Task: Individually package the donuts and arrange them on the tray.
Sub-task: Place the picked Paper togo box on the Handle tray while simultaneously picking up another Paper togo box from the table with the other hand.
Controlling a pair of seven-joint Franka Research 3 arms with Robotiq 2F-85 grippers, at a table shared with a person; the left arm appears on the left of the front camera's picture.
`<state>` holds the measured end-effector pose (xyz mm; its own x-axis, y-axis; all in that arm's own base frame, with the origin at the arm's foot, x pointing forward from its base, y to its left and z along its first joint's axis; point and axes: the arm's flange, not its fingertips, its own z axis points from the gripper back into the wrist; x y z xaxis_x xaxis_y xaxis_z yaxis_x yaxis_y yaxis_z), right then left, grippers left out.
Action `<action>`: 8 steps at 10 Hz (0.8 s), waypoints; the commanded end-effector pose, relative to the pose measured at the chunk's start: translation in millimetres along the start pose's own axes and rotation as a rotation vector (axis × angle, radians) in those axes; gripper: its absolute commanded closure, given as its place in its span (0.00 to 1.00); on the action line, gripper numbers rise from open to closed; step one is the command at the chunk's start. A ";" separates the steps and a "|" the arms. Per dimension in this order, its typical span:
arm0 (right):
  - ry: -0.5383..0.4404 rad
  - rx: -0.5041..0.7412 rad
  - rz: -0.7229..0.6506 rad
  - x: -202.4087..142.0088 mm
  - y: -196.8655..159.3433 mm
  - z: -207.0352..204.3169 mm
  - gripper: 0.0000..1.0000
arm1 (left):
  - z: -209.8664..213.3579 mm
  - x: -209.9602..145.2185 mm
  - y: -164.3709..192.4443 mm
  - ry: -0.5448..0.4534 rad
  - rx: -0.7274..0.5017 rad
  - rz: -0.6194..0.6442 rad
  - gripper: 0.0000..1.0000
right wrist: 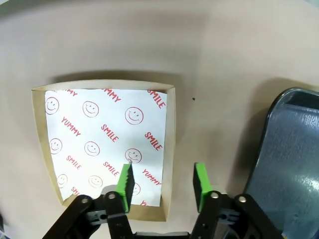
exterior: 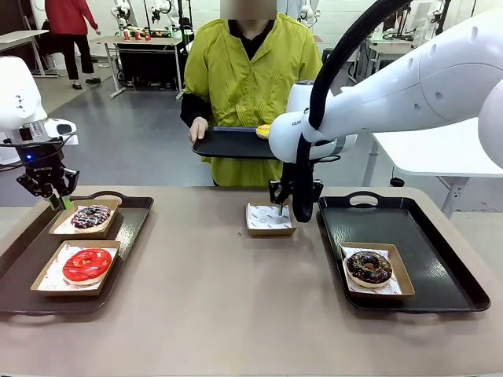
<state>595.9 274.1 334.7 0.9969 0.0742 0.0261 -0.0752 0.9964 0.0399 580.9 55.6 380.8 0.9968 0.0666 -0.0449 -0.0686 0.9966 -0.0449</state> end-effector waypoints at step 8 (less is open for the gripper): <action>-0.019 0.025 -0.019 -1.1 -5.3 -8.0 1.00 | 8.6 -7.3 4.7 -0.016 -0.083 -0.047 0.02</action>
<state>597.8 271.9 331.0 0.9975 0.0653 0.0262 -0.0664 0.9967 0.0456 579.8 56.3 387.7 0.9990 0.0363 -0.0275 -0.0388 0.9946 -0.0961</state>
